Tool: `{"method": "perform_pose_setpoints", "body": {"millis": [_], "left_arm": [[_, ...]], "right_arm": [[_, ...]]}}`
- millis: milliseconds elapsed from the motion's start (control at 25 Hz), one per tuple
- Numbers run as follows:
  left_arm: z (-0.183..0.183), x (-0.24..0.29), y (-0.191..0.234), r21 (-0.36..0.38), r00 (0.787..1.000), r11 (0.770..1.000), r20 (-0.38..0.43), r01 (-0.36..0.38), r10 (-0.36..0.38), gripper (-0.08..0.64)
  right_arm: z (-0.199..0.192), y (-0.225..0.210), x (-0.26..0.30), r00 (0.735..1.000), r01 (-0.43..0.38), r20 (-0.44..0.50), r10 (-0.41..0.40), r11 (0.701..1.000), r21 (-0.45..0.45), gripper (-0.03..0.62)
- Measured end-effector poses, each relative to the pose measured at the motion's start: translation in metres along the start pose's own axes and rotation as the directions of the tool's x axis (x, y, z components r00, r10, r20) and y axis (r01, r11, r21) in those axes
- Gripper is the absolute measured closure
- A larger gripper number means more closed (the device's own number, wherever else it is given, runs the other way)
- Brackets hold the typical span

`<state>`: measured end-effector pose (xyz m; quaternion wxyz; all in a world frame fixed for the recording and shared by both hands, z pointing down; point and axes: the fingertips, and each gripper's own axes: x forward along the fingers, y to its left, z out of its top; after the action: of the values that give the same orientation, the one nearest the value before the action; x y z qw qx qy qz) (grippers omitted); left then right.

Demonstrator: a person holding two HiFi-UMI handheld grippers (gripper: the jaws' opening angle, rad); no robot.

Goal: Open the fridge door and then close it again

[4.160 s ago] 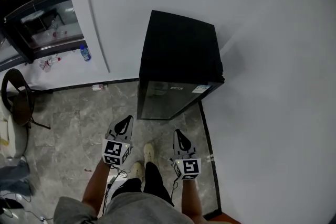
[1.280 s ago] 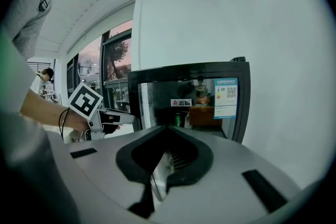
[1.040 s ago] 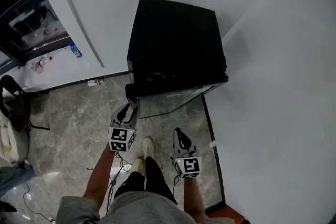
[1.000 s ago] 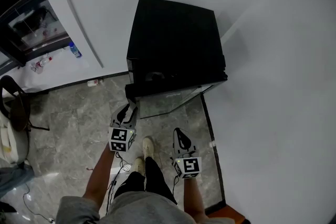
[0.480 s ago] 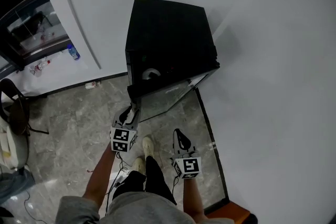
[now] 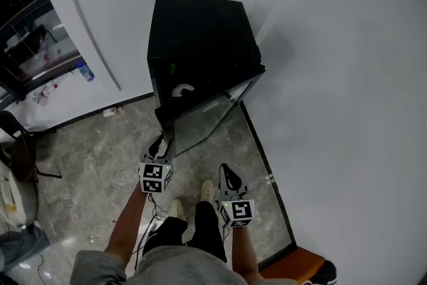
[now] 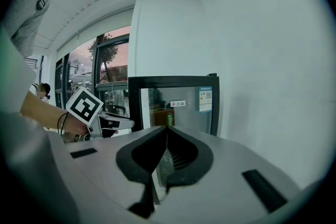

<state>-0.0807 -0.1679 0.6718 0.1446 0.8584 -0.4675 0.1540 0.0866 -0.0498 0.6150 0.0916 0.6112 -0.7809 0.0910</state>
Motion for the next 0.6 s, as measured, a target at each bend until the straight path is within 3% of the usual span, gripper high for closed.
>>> {"method": "perform_pose_setpoints", "body": {"millis": [280,600], "left_arm": [[-0.001,-0.002,-0.004,-0.014,1.0,0.999,0.002,-0.03,0.03,0.431],[-0.001,-0.005,-0.01,-0.039,0.994,0.993,0.014,-0.11,0.111,0.426]], "right_arm": [[-0.006,-0.024,-0.01,0.999,0.044,-0.003,-0.044,0.999,0.0,0.568],[-0.017,-0.06,-0.012,0.999,0.03,-0.018,-0.03,1.0,0.005,0.568]]}}
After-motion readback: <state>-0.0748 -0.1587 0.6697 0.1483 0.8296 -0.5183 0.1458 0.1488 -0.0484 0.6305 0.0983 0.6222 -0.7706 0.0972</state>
